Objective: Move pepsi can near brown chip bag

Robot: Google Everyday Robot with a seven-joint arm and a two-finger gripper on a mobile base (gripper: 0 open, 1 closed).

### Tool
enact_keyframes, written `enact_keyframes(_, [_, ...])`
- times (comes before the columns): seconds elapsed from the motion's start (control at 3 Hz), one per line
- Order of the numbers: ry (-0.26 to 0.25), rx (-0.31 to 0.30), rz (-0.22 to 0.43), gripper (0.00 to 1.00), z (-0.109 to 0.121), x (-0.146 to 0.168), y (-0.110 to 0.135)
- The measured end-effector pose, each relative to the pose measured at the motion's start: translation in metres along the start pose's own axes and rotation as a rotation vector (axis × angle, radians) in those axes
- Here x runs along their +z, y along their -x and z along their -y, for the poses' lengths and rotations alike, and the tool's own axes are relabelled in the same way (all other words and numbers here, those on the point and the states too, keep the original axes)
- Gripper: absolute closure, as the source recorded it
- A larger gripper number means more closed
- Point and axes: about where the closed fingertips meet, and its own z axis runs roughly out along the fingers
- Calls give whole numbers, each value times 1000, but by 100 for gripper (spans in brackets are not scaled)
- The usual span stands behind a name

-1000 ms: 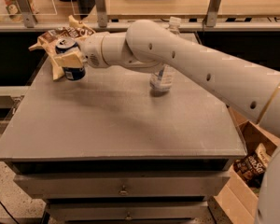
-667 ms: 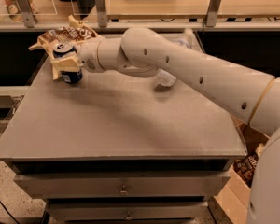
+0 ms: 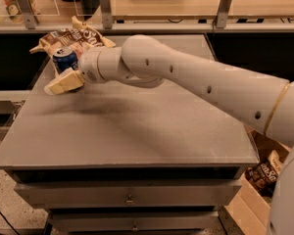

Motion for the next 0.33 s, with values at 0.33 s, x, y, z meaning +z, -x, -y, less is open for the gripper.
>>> enact_keyframes(0.33, [0, -1, 0, 0, -1, 0, 0])
